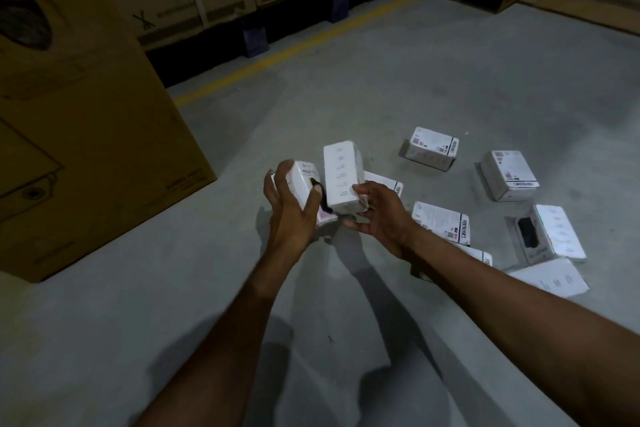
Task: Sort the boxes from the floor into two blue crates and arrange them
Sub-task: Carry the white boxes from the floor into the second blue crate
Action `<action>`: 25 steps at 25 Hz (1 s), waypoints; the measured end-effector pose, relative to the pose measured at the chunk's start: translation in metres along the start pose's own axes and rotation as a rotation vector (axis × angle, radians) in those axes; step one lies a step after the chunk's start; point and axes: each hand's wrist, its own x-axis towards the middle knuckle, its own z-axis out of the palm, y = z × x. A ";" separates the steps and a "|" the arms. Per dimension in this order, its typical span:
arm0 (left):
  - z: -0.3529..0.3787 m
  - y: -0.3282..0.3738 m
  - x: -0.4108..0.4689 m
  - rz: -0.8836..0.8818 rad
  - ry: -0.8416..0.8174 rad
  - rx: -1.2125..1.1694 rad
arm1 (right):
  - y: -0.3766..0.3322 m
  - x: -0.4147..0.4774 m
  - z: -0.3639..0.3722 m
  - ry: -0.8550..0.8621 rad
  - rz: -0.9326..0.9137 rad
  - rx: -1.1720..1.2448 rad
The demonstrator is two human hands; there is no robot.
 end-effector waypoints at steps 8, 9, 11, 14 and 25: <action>0.000 0.009 0.004 -0.205 -0.046 -0.099 | 0.002 -0.002 0.007 0.017 -0.146 -0.113; 0.002 0.013 0.004 -0.244 -0.033 -0.140 | 0.002 -0.004 0.010 0.021 -0.160 -0.140; 0.005 0.020 0.004 -0.315 -0.026 -0.198 | 0.002 -0.006 0.013 0.025 -0.204 -0.238; 0.013 0.014 0.005 -0.257 -0.045 -0.025 | 0.001 -0.010 0.013 0.016 -0.277 -0.425; 0.046 -0.015 -0.009 0.077 -0.055 0.237 | -0.015 0.004 -0.114 0.370 0.141 -1.594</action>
